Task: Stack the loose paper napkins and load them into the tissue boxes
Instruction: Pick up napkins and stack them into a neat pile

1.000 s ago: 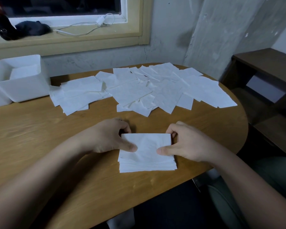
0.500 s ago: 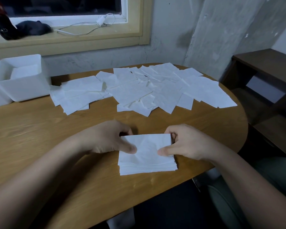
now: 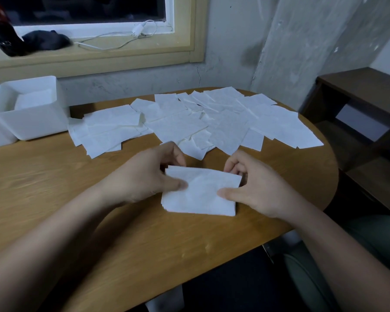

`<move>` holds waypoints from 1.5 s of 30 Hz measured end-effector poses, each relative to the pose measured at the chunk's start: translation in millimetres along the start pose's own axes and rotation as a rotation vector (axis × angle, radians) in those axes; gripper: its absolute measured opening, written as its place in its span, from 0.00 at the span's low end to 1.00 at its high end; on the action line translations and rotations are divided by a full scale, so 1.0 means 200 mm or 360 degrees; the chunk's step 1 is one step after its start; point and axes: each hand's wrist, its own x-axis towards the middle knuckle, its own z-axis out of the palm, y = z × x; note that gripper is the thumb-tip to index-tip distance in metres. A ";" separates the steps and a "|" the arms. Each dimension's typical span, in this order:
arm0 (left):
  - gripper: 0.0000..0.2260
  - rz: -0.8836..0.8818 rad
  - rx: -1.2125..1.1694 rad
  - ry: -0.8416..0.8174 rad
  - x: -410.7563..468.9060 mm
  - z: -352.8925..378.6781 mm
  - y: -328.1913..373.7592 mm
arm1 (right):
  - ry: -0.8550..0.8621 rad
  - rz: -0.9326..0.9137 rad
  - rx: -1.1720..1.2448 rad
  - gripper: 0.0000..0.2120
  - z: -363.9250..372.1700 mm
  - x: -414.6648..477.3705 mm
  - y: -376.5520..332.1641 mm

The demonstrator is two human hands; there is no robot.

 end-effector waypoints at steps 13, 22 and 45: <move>0.26 0.0061 0.0195 -0.0064 0.03 0.00 -0.07 | 0.0182 -0.0095 0.0057 0.29 0.08 -0.02 0.09; 0.21 0.0085 -0.0059 0.0042 0.03 0.10 -0.07 | 0.0234 -0.0094 0.0137 0.32 0.15 0.01 0.06; 0.11 0.0234 0.0048 0.0196 0.03 -0.01 -0.04 | 0.0133 -0.0012 0.0517 0.16 0.09 0.03 0.06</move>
